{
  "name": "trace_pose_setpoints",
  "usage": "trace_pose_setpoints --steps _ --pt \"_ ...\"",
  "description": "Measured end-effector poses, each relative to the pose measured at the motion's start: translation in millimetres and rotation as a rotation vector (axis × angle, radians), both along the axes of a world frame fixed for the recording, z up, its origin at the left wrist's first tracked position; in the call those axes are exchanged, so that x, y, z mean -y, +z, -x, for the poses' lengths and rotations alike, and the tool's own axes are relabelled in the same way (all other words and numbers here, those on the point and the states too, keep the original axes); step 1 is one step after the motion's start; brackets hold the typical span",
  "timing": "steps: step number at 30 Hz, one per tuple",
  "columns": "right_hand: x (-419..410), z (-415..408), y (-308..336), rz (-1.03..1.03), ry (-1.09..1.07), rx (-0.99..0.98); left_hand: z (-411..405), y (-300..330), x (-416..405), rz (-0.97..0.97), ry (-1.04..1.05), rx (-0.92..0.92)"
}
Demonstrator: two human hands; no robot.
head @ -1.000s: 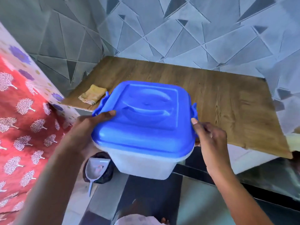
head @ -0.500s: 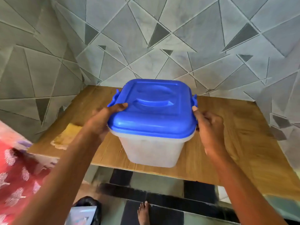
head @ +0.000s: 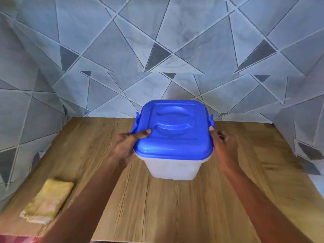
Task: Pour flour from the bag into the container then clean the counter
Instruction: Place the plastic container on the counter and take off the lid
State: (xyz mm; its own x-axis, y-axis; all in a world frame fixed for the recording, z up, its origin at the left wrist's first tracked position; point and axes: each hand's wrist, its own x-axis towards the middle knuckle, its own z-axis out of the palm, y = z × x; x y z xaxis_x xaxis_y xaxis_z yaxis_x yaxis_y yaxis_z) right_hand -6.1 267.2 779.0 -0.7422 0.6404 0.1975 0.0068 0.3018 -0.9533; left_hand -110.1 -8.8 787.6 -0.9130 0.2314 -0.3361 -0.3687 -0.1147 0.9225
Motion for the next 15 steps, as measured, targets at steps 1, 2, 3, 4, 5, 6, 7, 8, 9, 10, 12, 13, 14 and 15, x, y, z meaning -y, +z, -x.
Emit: trace_pose_setpoints --steps 1,2,3,4,5,6,7,8,9,10,12,13,14,15 --pt "-5 6 -4 0.005 0.007 0.016 3 -2 -4 0.015 0.025 0.002" --pt "-11 11 -8 0.012 0.018 0.032 4 -3 -9 0.026 0.050 0.003" --pt "-17 15 -12 0.018 0.031 0.050 5 -5 -13 0.031 0.074 0.007" --pt "-22 18 -16 0.017 0.045 0.070 6 -8 -17 0.034 0.094 0.012" --pt "-26 21 -20 0.016 0.054 0.088 6 -9 -20 0.034 0.108 0.015" --pt "-29 23 -24 0.017 0.060 0.101 6 -10 -22 0.030 0.115 0.013" --pt "-33 25 -27 0.026 0.067 0.101 8 -11 -24 0.027 0.124 0.008" --pt "-37 26 -30 0.043 0.073 0.094 10 -10 -26 0.027 0.126 0.000" --pt "-41 27 -32 0.056 0.081 0.090 11 -11 -28 0.026 0.133 -0.008" --pt "-43 27 -33 0.062 0.092 0.087 12 -11 -30 0.025 0.138 -0.015" --pt "-46 29 -35 0.069 0.122 0.071 12 -13 -32 0.033 0.136 -0.020" --pt "-48 31 -35 0.084 0.137 0.064 12 -13 -33 0.033 0.136 -0.022" --pt "-49 33 -34 0.107 0.151 0.059 12 -13 -34 0.049 0.137 -0.027" --pt "-52 35 -34 0.124 0.163 0.062 12 -12 -36 0.062 0.144 -0.034"
